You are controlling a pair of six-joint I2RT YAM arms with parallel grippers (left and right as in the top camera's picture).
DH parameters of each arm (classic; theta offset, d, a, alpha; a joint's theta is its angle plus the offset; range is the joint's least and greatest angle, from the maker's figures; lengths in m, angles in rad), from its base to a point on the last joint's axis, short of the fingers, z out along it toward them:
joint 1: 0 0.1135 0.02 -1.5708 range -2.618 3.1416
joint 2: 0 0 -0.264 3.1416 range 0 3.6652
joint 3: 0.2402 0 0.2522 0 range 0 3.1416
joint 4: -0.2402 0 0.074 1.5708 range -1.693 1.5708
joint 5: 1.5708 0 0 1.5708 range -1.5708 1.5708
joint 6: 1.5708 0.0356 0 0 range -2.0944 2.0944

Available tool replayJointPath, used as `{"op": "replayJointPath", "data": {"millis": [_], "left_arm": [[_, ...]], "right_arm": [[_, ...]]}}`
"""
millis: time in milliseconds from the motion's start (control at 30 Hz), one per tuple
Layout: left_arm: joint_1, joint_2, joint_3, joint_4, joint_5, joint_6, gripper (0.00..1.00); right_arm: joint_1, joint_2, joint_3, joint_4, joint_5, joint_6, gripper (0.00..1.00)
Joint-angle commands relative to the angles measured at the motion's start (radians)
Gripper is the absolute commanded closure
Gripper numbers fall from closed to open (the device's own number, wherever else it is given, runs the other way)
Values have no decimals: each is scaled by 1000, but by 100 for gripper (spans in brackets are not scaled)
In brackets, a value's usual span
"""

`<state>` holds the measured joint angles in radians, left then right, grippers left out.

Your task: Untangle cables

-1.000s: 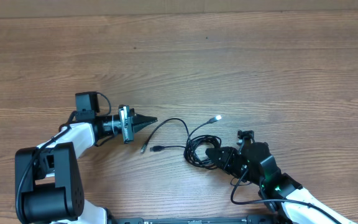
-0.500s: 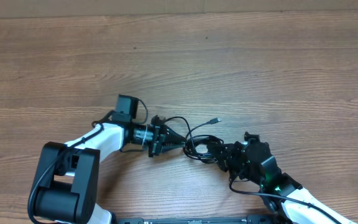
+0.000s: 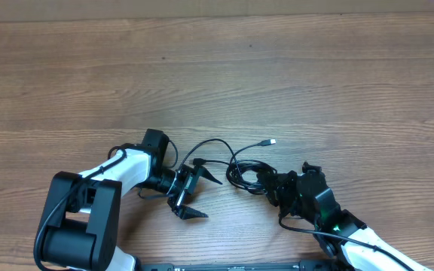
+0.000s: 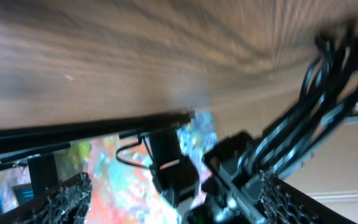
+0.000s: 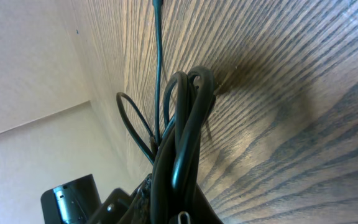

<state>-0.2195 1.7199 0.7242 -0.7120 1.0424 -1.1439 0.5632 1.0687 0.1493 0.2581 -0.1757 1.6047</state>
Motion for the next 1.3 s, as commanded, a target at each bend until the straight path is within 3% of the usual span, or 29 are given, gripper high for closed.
{"op": "replayJointPath", "data": {"millis": [0, 133, 300, 400, 767, 933, 967, 1267], "left_arm": [[-32, 3, -2, 66, -66, -173, 11], [-86, 3, -2, 208, -60, -298, 0], [-129, 3, -2, 417, -25, -344, 1], [-143, 3, -2, 466, -37, -349, 2], [-248, 3, -2, 466, -94, -409, 33], [-243, 3, -2, 465, -143, -413, 88], [-236, 3, -2, 465, -158, -412, 95], [-138, 3, -2, 455, -198, -405, 96]], "right_arm": [[-2, -10, 3, 1, 18, 11, 96], [-2, -10, 3, 0, 18, 11, 95], [-2, -10, 3, -6, 18, 11, 94], [-2, -10, 3, -15, 18, 11, 94], [-2, -10, 3, -32, 17, 11, 94], [-2, -10, 3, -33, -6, 11, 93], [-2, -10, 3, -36, -15, 10, 93], [-2, -10, 3, -133, -51, -163, 84]]}}
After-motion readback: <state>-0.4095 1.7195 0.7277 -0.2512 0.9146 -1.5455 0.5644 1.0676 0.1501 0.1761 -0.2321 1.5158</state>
